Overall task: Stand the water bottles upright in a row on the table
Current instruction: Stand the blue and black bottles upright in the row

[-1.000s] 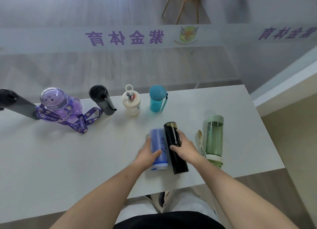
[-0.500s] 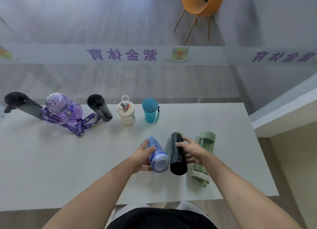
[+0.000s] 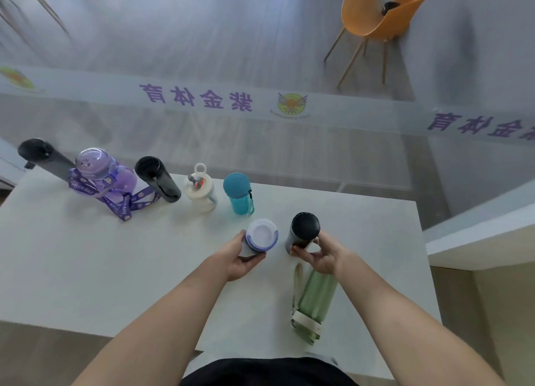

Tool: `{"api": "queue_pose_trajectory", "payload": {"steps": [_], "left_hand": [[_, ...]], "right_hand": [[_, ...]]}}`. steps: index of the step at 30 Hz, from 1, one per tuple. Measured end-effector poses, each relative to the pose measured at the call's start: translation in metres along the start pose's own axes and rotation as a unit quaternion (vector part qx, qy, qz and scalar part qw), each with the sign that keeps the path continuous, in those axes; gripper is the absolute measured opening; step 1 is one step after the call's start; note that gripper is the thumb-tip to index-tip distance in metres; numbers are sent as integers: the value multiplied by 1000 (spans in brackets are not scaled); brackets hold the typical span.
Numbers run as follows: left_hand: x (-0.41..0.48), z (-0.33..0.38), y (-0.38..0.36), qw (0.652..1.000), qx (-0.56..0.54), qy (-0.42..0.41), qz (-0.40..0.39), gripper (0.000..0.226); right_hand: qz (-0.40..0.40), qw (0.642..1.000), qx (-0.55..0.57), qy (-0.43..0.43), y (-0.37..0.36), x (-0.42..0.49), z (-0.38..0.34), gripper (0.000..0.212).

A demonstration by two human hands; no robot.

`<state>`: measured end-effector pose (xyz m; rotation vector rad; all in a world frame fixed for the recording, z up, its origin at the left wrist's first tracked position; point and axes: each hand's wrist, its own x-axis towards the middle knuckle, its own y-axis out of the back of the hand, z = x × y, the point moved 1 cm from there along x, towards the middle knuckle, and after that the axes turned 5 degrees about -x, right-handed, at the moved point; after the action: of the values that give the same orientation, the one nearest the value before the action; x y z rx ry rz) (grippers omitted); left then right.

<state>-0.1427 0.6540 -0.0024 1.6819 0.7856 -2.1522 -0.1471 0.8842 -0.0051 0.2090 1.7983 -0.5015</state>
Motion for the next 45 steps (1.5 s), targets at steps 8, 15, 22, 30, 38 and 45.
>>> {"api": "queue_pose_trajectory", "payload": {"steps": [8,15,22,30,38,45], "left_hand": [[7,2,7,991,-120,39,-51,30],[6,-8,19,997,-71,-18,-31,29],[14,-19,39,918,317,-230,63,56],[22,-35,26,869,315,-383,8,86],[32,-48,-7,880,256,-399,17,72],[51,-38,-65,875,254,-412,6,70]], "right_hand": [[-31,999,29,-8,8,6,-2,36],[-2,989,-120,91,21,-6,9,28],[84,869,-383,301,28,-4,20,58],[95,798,-381,458,18,18,35,73],[144,779,-347,502,24,32,17,68],[168,775,-358,493,32,41,-21,58]]}}
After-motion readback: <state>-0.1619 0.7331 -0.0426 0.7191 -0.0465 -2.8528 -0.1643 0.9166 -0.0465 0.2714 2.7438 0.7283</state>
